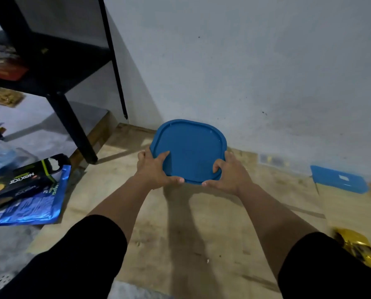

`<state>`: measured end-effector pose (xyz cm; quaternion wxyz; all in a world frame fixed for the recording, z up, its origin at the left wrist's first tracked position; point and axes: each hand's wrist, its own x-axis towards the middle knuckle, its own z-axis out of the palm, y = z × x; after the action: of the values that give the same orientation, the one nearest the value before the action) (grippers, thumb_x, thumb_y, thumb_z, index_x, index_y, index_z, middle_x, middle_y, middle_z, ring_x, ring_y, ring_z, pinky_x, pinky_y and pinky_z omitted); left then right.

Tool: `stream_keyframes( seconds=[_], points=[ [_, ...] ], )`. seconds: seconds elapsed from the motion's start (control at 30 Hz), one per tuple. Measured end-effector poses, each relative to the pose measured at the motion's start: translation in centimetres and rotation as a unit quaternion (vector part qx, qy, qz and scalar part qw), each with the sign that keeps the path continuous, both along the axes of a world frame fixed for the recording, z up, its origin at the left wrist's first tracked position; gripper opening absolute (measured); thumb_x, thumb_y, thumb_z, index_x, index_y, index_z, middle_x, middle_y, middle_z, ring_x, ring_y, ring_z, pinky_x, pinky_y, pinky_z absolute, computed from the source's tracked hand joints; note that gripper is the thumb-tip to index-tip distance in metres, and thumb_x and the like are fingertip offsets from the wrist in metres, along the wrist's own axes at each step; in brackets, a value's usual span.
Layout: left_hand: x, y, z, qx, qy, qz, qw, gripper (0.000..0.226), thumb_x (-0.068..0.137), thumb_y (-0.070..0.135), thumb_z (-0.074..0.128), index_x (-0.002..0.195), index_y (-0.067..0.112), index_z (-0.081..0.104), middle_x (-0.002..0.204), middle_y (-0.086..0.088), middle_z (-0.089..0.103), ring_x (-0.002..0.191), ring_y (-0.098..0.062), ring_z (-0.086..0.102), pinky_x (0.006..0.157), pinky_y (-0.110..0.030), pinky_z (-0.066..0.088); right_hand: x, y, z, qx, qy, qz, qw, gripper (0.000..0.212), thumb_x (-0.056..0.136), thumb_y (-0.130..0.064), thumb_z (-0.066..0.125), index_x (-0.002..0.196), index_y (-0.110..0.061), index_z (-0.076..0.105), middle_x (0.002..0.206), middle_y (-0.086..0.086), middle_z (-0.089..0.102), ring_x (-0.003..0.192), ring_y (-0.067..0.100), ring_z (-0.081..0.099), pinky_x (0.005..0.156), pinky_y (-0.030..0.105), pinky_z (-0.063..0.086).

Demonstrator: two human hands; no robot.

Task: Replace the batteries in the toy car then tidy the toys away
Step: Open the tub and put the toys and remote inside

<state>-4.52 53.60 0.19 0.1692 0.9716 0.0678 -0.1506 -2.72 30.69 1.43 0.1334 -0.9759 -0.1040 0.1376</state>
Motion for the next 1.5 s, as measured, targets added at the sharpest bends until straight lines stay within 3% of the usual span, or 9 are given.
stream_keyframes(
  seconds=[0.3,0.4,0.47,0.57,0.7,0.87,1.03,1.17,1.5],
  points=[
    [3.3,-1.2,0.0,0.056,0.028,-0.014,0.998,0.112,0.054,0.079,0.067,0.144,0.03,0.021,0.155,-0.012,-0.002,0.142,-0.033,-0.001,0.112,-0.054,0.017,3.7,-1.6,-1.9,0.021,0.041,0.028,0.999,0.045,0.062,-0.07,0.064,0.081,-0.034,0.044,0.141,0.014,0.031,0.134,0.034,0.029,0.103,0.049,0.037],
    [4.4,-1.4,0.6,0.122,0.037,-0.084,0.988,0.118,0.055,0.087,0.056,0.146,0.018,0.023,0.157,-0.002,-0.02,0.144,-0.022,-0.02,0.111,-0.061,0.01,4.5,-1.2,-1.9,-0.002,0.008,0.036,0.999,0.043,0.073,-0.072,0.053,0.082,-0.03,0.051,0.154,0.012,0.015,0.144,0.032,0.007,0.114,0.05,0.019],
    [5.2,-1.5,0.9,0.111,0.044,-0.084,0.989,0.112,0.062,0.088,0.045,0.144,0.014,0.026,0.159,-0.002,-0.003,0.146,-0.02,-0.006,0.111,-0.06,0.013,5.3,-0.6,-2.0,-0.051,-0.039,0.084,0.994,0.044,0.081,-0.064,0.052,0.104,-0.027,0.052,0.159,0.007,-0.005,0.146,0.027,-0.009,0.117,0.049,0.006],
    [6.3,-1.5,0.8,0.128,0.041,-0.101,0.986,0.091,0.076,0.075,0.049,0.144,0.02,0.022,0.154,-0.001,0.019,0.141,-0.022,0.02,0.109,-0.056,0.024,6.7,0.3,-1.8,-0.079,-0.014,0.12,0.989,0.08,0.082,-0.06,0.055,0.145,-0.026,0.02,0.159,0.001,-0.013,0.146,0.02,-0.012,0.118,0.051,0.001],
    [7.9,-1.5,0.5,0.183,0.099,-0.135,0.969,0.105,0.074,0.074,0.054,0.15,0.033,-0.005,0.159,0.001,-0.004,0.144,-0.026,0.006,0.111,-0.055,0.023,8.5,0.8,-1.2,-0.118,0.094,0.134,0.979,0.099,0.079,-0.062,0.057,0.148,-0.036,-0.009,0.158,0.002,-0.017,0.146,0.021,-0.013,0.115,0.053,0.002],
    [10.0,-2.5,1.3,0.235,0.156,-0.157,0.947,0.116,0.067,0.073,0.062,0.15,0.03,-0.007,0.159,-0.002,-0.002,0.143,-0.029,0.007,0.109,-0.057,0.023,9.9,2.5,-0.1,-0.207,0.14,0.149,0.957,0.1,0.076,-0.063,0.062,0.148,-0.039,-0.003,0.158,0.006,-0.011,0.146,0.027,-0.005,0.114,0.056,0.007],
    [10.3,-5.1,2.2,0.321,0.145,-0.167,0.921,0.11,0.068,0.064,0.071,0.149,0.015,0.015,0.151,-0.007,0.024,0.14,-0.026,0.023,0.109,-0.056,0.025,10.5,4.3,-0.2,-0.269,0.041,0.173,0.947,0.092,0.065,-0.061,0.073,0.141,-0.027,0.033,0.139,0.007,0.044,0.134,0.027,0.035,0.113,0.055,0.012],
    [10.0,-7.1,2.2,0.359,0.164,-0.143,0.908,0.105,0.076,0.056,0.069,0.15,0.009,0.012,0.152,-0.012,0.023,0.137,-0.028,0.029,0.11,-0.056,0.023,9.6,3.2,-0.9,-0.221,0.071,0.132,0.964,0.098,0.071,-0.06,0.068,0.148,-0.037,0.011,0.157,0.011,0.008,0.145,0.029,0.007,0.115,0.057,0.004],
    [6.4,-6.2,2.0,0.1,0.061,-0.094,0.989,0.064,0.097,0.015,0.044,0.151,0.025,0.011,0.157,-0.004,0.014,0.145,-0.024,0.012,0.111,-0.054,0.02,4.9,0.2,-0.7,-0.094,-0.058,0.093,0.989,0.071,0.094,-0.05,0.04,0.149,-0.034,-0.003,0.159,0.001,-0.006,0.147,0.019,-0.008,0.118,0.048,0.003]
  ],
)
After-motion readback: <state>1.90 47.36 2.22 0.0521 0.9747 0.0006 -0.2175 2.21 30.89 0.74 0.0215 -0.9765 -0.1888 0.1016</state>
